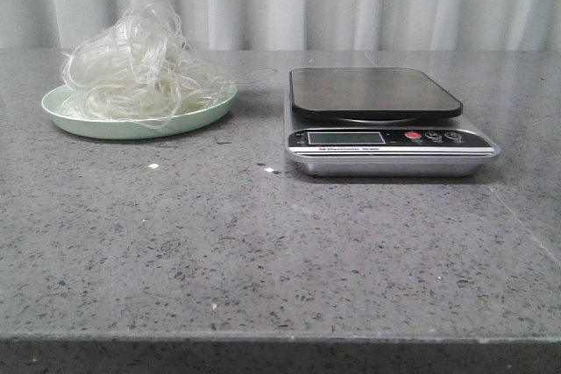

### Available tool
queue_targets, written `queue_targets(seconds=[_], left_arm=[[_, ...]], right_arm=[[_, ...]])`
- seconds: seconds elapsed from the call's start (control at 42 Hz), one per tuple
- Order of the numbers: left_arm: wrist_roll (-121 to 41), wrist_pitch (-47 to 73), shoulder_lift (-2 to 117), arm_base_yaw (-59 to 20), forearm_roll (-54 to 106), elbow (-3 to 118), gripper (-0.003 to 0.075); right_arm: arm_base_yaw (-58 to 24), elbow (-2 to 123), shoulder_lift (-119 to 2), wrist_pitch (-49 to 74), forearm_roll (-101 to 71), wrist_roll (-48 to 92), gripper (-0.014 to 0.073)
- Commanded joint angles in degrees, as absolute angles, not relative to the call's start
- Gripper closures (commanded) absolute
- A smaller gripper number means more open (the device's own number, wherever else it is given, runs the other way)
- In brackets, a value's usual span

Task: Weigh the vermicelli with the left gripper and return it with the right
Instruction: 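Release the vermicelli onto the plate and raise the right gripper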

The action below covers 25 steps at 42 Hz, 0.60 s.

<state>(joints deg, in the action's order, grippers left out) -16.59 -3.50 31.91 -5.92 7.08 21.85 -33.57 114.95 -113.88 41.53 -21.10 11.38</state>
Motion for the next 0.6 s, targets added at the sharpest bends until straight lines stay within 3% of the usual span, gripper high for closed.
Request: queue_targets(seconds=[0.0, 0.167, 0.571], left_arm=[[-16.6, -7.9, 32.0, -6.3, 7.4, 23.4, 0.0583], [-16.6, -7.9, 32.0, -6.3, 7.4, 23.4, 0.0583], [-16.6, -7.9, 32.0, -6.3, 9.4, 23.4, 0.0583]], right_arm=[[-30.8, 117.2, -107.4, 39.8, -22.1, 11.6, 0.0227], [-24.6, 117.2, -103.8, 44.2, -21.1, 11.6, 0.0447], [-9.6, 117.1, -97.7, 51.8, -14.3, 11.6, 0.0441]])
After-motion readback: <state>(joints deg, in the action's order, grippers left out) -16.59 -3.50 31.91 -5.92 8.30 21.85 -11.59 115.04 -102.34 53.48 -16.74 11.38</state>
